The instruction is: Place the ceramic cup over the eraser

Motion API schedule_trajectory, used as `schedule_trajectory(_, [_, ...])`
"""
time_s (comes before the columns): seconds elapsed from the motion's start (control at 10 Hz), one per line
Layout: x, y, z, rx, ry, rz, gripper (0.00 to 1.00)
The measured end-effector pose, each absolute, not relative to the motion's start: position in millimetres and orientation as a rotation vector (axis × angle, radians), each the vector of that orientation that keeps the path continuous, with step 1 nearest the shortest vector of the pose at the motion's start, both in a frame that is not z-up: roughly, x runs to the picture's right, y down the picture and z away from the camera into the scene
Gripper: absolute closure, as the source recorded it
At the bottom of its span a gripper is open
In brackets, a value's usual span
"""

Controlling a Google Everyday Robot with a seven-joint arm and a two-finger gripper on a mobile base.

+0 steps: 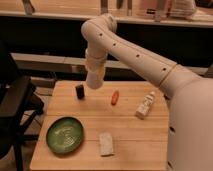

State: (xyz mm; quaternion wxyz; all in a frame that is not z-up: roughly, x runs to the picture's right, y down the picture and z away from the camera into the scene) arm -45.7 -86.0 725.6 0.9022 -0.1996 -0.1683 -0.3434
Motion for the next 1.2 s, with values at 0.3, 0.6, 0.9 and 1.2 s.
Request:
schedule_trajectory(0.3, [-58,-86,733,-0.408,-0.373,-0.721,1.00])
schedule_trajectory(0.6, [-69,-89,741,-0.398,-0.400,-0.729,1.00])
schedule_trajectory(0.9, [-74,-92,748,-0.401,-0.419,-0.730,1.00])
schedule_trajectory(1.2, [-85,-92,759,-0.415,-0.441,-0.740,1.00])
